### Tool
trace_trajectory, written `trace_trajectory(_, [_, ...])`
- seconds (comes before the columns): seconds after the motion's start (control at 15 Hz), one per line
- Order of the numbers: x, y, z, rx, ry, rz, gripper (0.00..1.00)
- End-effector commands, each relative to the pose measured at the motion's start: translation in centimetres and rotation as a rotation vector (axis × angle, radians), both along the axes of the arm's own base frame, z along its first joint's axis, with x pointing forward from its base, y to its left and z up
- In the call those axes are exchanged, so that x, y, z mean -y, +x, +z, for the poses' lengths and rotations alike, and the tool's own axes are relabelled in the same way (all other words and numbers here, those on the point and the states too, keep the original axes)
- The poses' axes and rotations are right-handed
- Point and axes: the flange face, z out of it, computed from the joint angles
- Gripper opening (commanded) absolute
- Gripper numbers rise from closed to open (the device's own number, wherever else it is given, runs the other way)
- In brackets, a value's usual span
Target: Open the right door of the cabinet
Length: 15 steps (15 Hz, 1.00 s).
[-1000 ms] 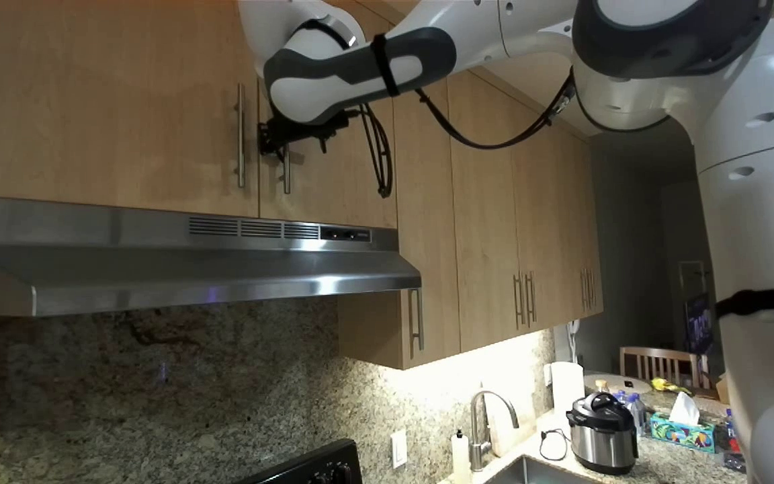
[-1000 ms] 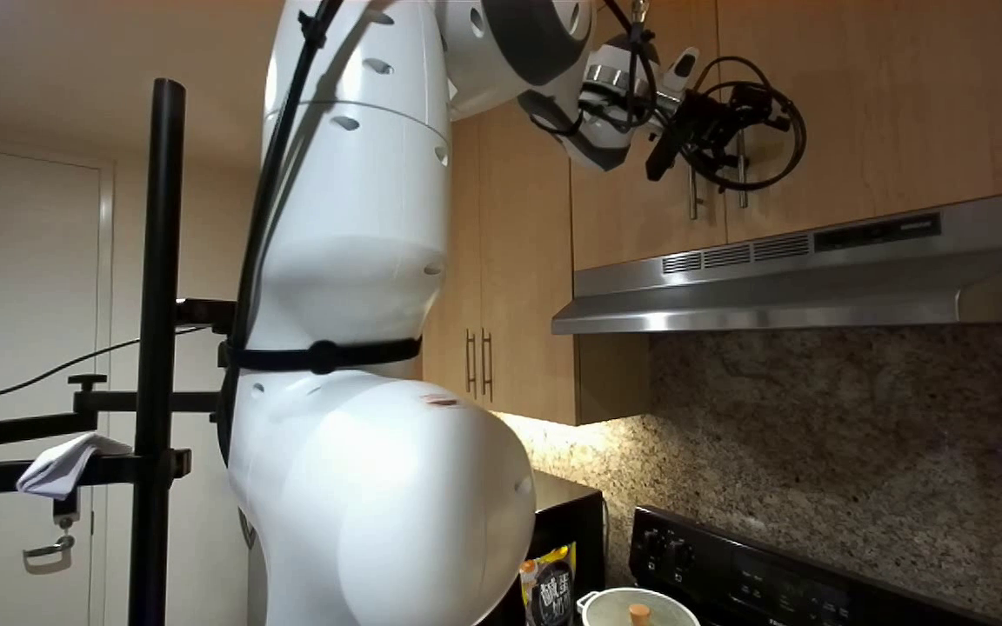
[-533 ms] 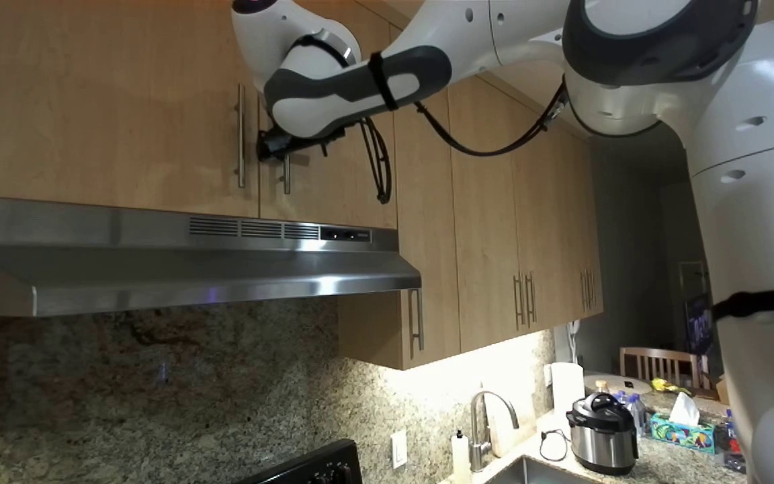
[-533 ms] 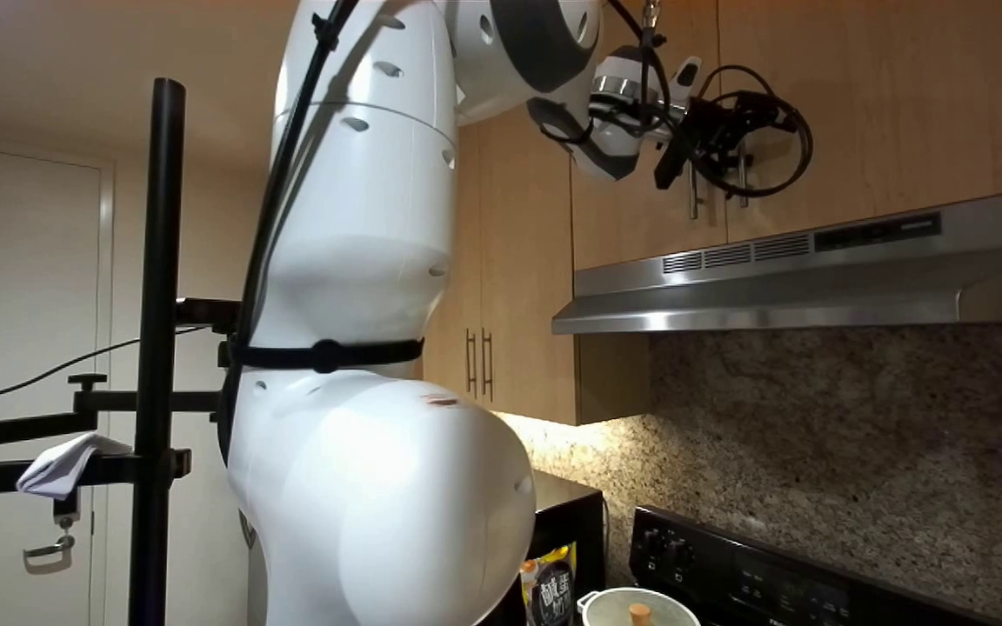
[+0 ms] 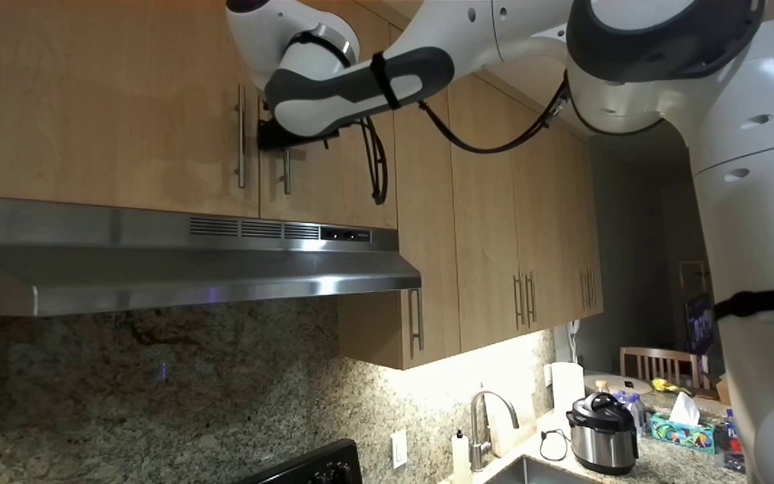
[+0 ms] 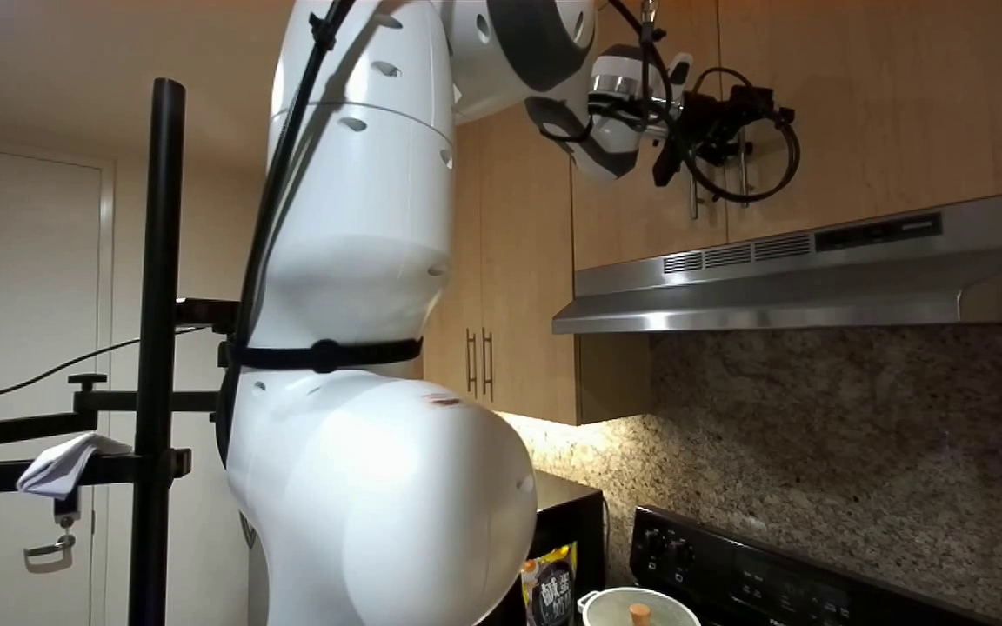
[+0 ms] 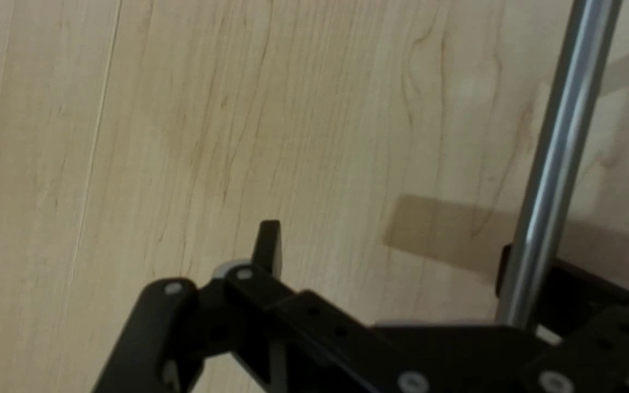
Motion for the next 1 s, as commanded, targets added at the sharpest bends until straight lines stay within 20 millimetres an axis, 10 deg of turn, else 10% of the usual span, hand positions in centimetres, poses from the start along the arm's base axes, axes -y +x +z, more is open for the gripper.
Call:
trace_trajectory(0.0, [2.8,0.4,-0.6,0.026,0.022,-0.082,1.00])
trace_trajectory(0.93, [3.4,-3.2,1.7,0.041,0.124,0.001,1.00])
